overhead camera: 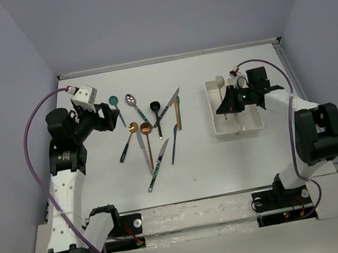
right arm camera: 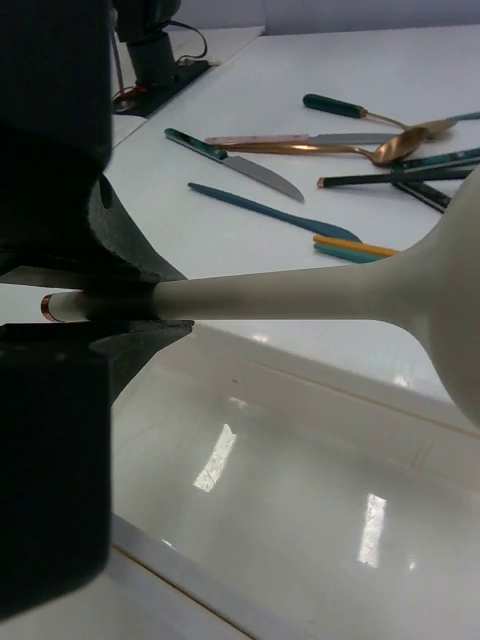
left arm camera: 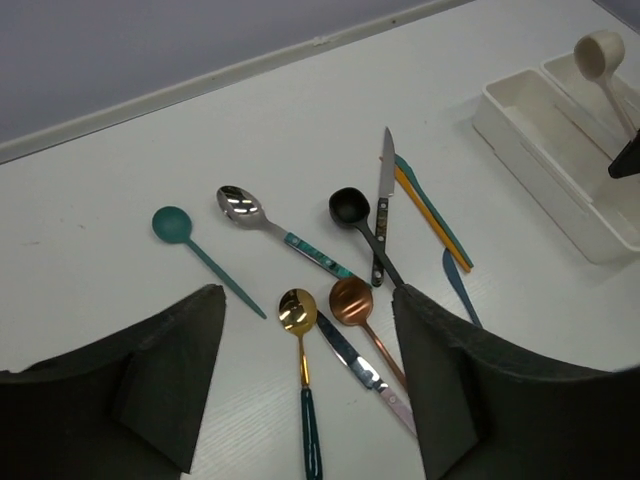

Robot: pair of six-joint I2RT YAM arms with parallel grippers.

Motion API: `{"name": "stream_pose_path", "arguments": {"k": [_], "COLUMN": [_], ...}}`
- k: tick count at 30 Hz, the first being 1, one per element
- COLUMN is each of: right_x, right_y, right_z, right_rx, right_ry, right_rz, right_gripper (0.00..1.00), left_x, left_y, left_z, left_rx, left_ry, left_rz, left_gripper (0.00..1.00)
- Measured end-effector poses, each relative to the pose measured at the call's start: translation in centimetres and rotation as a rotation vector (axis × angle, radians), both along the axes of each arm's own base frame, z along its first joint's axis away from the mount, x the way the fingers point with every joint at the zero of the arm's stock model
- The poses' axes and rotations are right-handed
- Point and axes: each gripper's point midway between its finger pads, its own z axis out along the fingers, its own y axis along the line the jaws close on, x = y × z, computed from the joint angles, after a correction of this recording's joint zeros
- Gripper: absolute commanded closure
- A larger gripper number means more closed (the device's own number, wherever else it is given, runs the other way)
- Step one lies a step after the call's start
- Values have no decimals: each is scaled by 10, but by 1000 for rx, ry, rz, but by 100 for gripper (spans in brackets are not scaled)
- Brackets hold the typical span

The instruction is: Sort the eating utensils into containers

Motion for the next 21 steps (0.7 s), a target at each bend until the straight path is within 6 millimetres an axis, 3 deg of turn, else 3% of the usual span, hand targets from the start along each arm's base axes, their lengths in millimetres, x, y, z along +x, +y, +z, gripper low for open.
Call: {"name": "stream_pose_path", "arguments": {"k": [3,6,8,12,14,18,21], "right_x": [-5,-12,-25,-35,-29,13,23], "right_y": [4,15,36,62,58,36,18], "right_z": [30,64,88,114,115,96,62], "right_rx": [-1,-10,-9,-1,-22,-152,-240], "right_ry": [-103,-238,-333,-422,-417,-308,-200], "right_rz": [40,99,180,269,239,70,-23], "right_gripper": [100,100,100,100,100,100,100], "left_x": [0,-1,-1,3,5,4,-1], "left_y": [-10,-39,-67,-89,-87,-78,-70], "left_z": [-4,-13,-15,-2,3,1,-10], "left_rx": [4,29,46,69,81,119,154], "left_ry": [9,40,65,52,34,17,20], "left_rz": [-48,-141,-224,-287,-275,-239,-212], "left_gripper": [35,29,26,23,21,16,12]}}
